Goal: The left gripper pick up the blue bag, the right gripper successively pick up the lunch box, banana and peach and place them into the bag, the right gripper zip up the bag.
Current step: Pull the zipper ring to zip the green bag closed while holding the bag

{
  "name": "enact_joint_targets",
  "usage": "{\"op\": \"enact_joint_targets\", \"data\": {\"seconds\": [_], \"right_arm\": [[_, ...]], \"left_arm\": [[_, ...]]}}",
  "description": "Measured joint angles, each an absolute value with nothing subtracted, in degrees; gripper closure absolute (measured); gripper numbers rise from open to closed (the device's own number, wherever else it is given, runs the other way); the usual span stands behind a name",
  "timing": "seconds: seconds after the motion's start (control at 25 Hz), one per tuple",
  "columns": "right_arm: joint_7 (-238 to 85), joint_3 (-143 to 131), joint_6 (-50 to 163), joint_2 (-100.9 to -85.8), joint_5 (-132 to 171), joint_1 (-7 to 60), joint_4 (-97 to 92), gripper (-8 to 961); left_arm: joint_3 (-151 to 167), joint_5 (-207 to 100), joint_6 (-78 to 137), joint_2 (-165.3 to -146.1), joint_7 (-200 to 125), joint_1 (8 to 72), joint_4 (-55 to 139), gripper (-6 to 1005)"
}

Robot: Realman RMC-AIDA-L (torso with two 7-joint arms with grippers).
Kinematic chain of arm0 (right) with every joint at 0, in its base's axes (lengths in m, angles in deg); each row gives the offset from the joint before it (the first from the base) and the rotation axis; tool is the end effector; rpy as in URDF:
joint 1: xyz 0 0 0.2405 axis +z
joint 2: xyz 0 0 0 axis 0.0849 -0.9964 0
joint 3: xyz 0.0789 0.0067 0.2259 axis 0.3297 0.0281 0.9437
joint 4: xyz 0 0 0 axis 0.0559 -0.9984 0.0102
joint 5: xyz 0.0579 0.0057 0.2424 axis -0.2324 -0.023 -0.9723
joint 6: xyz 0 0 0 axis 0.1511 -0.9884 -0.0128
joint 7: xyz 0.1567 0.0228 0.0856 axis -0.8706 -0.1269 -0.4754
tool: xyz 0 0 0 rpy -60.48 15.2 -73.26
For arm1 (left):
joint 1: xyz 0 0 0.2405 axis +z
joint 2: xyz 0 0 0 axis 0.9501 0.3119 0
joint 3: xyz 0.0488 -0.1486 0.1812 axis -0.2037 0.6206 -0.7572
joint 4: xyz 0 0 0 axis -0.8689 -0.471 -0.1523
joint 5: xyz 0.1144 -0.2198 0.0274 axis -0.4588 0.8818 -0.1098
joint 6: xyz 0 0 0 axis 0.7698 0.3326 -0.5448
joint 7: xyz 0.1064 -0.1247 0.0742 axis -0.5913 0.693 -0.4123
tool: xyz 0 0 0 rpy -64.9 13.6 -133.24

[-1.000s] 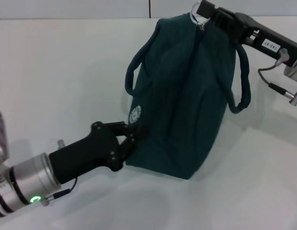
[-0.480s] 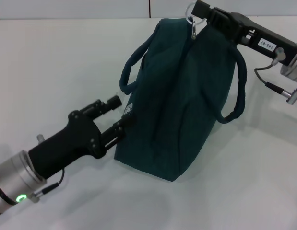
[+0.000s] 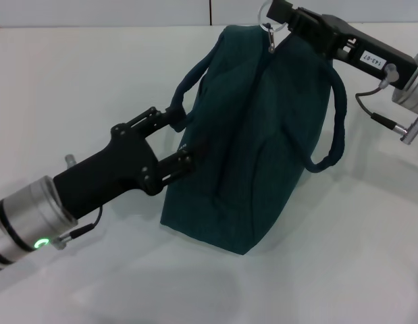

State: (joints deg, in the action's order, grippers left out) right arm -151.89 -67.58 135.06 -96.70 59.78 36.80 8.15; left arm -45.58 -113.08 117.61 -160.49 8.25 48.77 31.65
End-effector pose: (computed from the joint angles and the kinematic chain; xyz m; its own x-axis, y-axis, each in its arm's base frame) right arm 0.1500 0.4086 -0.0338 0.3233 -0.3571 -0.8763 -0.5179 -0.8418 0.1520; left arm -0.2517 0.2996 -0.0636 0.5188 0.0850 0.8507 0.4631 -0.8643 -0.1961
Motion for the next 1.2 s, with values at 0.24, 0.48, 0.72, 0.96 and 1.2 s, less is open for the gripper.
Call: {"op": "enact_joint_targets", "data": {"seconds": [0.24, 0.48, 0.72, 0.96, 1.2], "right_arm": [[-151.89, -67.58, 135.04, -96.77, 59.69, 36.62, 8.09, 921], [-151.89, -67.57, 135.09, -96.78, 59.69, 36.44, 8.08, 921], [-151.89, -67.57, 135.2, -96.78, 59.69, 36.37, 8.05, 920], [-151.89, -67.5, 135.27, -96.78, 59.69, 36.33, 7.89, 919], [-152.02, -67.16, 135.31, -96.78, 59.7, 36.24, 7.81, 919]], "left_arm": [[-45.77, -113.77, 116.59, -160.52, 8.31, 46.96, 31.95, 312], [-45.46, -113.32, 116.57, -160.64, 7.38, 47.35, 32.07, 429], [-45.59, -113.2, 116.66, -160.66, 7.69, 47.14, 32.02, 679], [-45.78, -113.78, 116.89, -160.58, 7.76, 46.73, 32.0, 833], [-47.95, -113.82, 117.29, -160.35, 8.95, 46.55, 31.55, 922]]}}
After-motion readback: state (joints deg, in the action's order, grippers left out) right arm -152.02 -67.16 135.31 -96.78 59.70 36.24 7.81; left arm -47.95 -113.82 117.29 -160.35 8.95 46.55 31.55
